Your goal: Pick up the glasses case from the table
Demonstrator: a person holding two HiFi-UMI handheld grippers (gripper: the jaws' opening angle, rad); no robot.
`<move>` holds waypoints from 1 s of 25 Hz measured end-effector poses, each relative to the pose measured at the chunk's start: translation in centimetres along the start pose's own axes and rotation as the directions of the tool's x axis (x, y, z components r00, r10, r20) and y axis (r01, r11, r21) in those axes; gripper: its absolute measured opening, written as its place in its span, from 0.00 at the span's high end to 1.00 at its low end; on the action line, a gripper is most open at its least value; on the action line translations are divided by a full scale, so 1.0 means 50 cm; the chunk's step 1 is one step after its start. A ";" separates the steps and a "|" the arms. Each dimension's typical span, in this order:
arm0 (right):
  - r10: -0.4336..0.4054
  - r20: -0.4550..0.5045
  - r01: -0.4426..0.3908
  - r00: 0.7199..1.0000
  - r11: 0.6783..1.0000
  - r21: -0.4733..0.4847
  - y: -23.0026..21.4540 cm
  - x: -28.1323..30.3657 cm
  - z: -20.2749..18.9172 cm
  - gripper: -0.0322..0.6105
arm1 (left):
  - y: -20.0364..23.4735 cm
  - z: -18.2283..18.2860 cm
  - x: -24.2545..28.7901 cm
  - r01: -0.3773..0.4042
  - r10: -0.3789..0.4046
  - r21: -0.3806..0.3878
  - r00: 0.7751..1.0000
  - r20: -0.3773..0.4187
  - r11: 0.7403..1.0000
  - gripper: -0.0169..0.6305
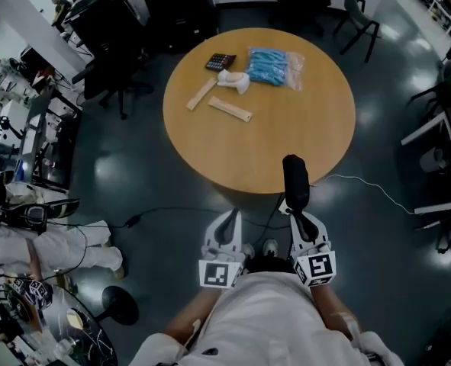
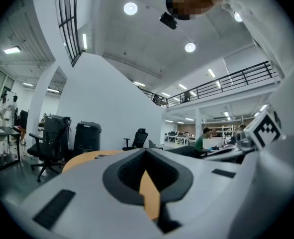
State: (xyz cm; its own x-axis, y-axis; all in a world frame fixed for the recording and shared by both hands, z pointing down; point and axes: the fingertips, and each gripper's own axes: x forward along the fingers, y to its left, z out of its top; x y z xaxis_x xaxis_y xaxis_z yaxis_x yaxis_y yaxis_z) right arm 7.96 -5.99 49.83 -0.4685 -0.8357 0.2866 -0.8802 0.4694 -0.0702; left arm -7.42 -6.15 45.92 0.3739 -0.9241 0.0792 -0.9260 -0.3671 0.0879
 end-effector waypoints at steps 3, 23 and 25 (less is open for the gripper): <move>-0.006 0.080 0.008 0.997 1.000 -0.023 0.005 -0.038 0.071 0.88 | -0.012 0.032 -0.007 0.016 -0.019 0.043 0.997 0.071 0.999 0.96; -0.029 0.136 0.035 0.990 0.998 -0.045 0.019 -0.069 0.121 0.88 | -0.077 0.051 -0.003 0.121 -0.121 -0.003 0.991 0.055 0.993 0.96; -0.025 0.139 0.032 0.990 0.999 -0.042 0.019 -0.070 0.120 0.88 | -0.078 0.052 -0.001 0.119 -0.119 -0.004 0.991 0.059 0.993 0.96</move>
State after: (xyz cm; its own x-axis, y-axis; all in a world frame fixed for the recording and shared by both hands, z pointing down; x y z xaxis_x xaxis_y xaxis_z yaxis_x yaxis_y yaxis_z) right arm 8.32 -4.36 43.01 -0.4520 -0.8788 0.1531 -0.8905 0.4544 -0.0207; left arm -3.97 -4.92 43.00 0.4775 -0.8786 0.0093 -0.8745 -0.4743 0.1011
